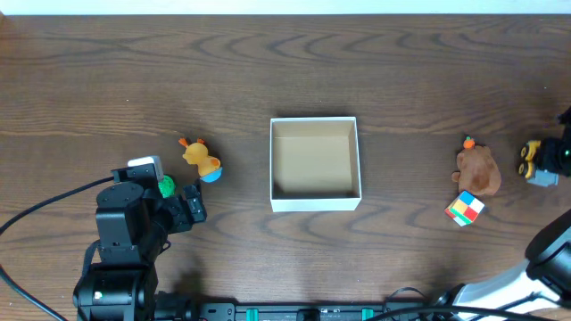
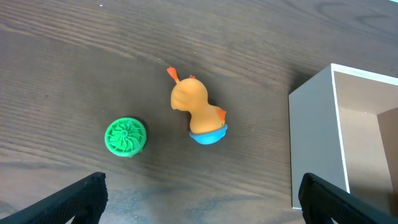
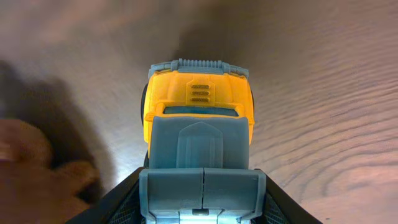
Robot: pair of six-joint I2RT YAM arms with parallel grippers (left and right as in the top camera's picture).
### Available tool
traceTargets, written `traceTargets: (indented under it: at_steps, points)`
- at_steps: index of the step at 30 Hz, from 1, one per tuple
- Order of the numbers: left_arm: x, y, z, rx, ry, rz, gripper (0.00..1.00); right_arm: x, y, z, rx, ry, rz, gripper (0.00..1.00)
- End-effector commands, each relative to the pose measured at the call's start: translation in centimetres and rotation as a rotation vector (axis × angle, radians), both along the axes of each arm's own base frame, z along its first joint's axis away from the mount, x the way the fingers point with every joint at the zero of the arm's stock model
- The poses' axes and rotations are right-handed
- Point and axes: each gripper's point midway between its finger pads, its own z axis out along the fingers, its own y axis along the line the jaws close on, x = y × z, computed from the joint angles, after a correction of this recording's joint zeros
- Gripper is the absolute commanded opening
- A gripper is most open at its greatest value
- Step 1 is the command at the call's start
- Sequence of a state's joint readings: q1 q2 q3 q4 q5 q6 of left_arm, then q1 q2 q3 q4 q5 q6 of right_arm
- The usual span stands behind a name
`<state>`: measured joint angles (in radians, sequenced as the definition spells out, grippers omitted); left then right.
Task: Pack container
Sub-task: 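Reach the right gripper to the yellow-grey dump truck and grasp it, then carry the truck with the right gripper into the box and release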
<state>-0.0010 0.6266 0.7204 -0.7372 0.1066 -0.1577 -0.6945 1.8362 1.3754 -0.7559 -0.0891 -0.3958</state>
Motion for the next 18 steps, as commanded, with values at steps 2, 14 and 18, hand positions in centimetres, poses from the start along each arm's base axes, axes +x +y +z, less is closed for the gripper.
traceTargets:
  at_steps: [2,14,18]
  points:
    - [0.1,-0.2,0.9,-0.012,-0.018,-0.004,0.98,3.4,4.4,9.4,-0.051,-0.242,0.003,0.01]
    - [-0.5,-0.2,0.3,-0.013,0.018,-0.004,0.98,2.8,28.8,19.6,0.091,-0.453,0.213,0.01]
    - [-0.6,-0.2,0.2,-0.013,0.025,-0.004,0.98,1.1,35.3,18.7,0.206,-0.403,0.262,0.01]
